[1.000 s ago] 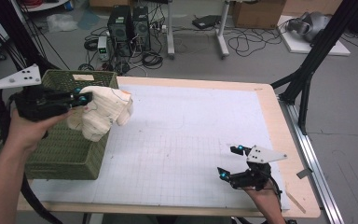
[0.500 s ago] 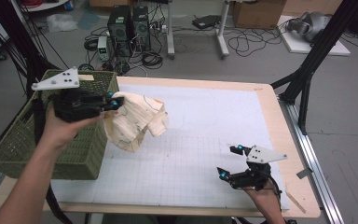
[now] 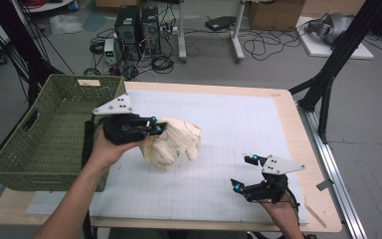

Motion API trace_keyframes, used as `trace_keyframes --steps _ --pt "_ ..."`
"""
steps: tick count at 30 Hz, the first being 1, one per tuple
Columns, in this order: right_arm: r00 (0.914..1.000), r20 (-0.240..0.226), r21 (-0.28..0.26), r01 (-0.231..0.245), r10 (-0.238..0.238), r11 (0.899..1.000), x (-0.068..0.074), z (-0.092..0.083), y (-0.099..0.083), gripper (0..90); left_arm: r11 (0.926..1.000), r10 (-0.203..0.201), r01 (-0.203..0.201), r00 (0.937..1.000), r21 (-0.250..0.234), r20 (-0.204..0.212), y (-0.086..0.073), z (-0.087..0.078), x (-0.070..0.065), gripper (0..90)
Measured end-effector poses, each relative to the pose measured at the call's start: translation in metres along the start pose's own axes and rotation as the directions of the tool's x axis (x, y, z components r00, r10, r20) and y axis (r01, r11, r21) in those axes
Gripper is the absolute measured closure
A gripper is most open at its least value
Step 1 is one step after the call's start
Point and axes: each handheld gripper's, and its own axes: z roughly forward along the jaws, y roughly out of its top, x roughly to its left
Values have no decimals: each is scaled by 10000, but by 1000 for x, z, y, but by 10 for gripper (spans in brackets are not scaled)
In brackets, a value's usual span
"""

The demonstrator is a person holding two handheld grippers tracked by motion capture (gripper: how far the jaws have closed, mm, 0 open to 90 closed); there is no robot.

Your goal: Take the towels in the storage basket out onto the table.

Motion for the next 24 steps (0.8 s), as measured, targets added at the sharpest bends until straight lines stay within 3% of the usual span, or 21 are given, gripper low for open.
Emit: trace_keyframes --steps 11,18,20,24 --pt "10000 -71 43 46 -45 10000 1 2 1 100 9981 -441 439 9990 436 21 -34 52 1 828" --pt "9999 -114 81 62 -61 9999 2 5 1 100 9948 -552 590 9974 832 -472 -53 72 8 804" --pt "9998 -130 98 121 -120 9999 3 6 2 100 9918 -835 890 9945 915 -628 -60 77 13 799" --pt "9998 -178 125 127 -124 9998 3 8 2 100 9870 -1022 1110 9916 1159 -797 -69 84 18 791"
